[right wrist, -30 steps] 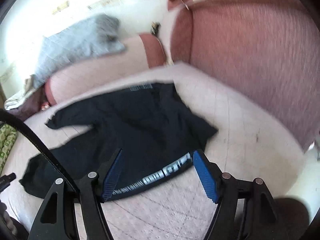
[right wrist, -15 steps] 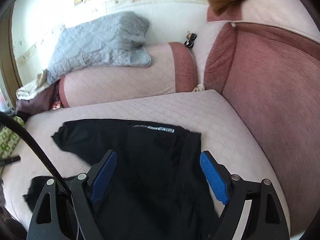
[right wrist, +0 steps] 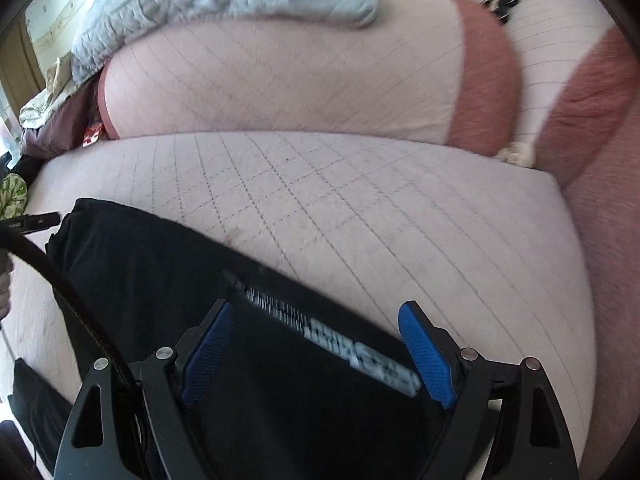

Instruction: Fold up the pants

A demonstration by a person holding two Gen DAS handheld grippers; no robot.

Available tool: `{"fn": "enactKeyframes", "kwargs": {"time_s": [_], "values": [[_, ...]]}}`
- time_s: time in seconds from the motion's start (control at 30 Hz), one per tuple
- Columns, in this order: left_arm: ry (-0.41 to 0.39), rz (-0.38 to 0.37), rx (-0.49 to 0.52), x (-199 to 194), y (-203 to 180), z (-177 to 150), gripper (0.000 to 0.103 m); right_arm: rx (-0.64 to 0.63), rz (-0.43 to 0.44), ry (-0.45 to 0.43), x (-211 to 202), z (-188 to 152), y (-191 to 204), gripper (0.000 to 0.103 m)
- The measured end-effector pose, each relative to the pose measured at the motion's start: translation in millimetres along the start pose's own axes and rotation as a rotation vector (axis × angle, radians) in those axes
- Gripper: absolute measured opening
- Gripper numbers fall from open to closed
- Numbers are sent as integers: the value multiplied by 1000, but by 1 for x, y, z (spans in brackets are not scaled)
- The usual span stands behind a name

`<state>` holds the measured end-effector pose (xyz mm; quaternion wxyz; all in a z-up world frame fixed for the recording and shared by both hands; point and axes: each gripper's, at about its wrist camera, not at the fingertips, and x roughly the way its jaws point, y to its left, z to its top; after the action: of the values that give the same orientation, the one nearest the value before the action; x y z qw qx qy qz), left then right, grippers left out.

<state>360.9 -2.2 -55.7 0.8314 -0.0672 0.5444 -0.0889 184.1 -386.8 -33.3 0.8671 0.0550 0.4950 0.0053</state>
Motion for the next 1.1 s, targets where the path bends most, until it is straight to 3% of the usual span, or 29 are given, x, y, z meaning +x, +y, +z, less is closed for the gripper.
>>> {"fn": "enactKeyframes", "kwargs": {"time_s": [0.07,0.13,0.23,0.3,0.33,0.37,0.4,0.43,0.47,0.57,0.8,0.97,1.1], "values": [[-7,2,52,9,-9,5,91,-2,44,47,18,8,-2,88],[-1,12,110,17,-20,7,97,-24,46,85,33,11,-3,88],[-13,79,212,27,-45,3,97,-67,31,88,43,8,0,91],[-37,81,251,25,-56,-1,74,-65,33,85,42,6,-1,89],[-52,49,268,21,-61,-3,46,-67,38,84,41,4,0,81],[-56,27,275,18,-64,-4,18,-66,48,82,38,2,2,59],[-46,1,274,16,-67,-5,14,-65,53,79,35,0,4,43],[-41,12,270,14,-70,-6,14,-56,76,87,31,-1,6,17],[-40,40,274,9,-74,-9,13,-48,71,89,27,-2,8,13],[-74,58,295,-13,-82,-20,13,-49,50,63,11,-5,17,10],[-179,12,262,-104,-80,-51,13,-28,16,-39,-62,-29,40,9],[-254,-44,236,-176,-62,-109,13,-32,28,-72,-119,-74,62,6],[-271,-53,237,-200,-52,-163,13,-24,47,-71,-147,-125,77,4]]}}
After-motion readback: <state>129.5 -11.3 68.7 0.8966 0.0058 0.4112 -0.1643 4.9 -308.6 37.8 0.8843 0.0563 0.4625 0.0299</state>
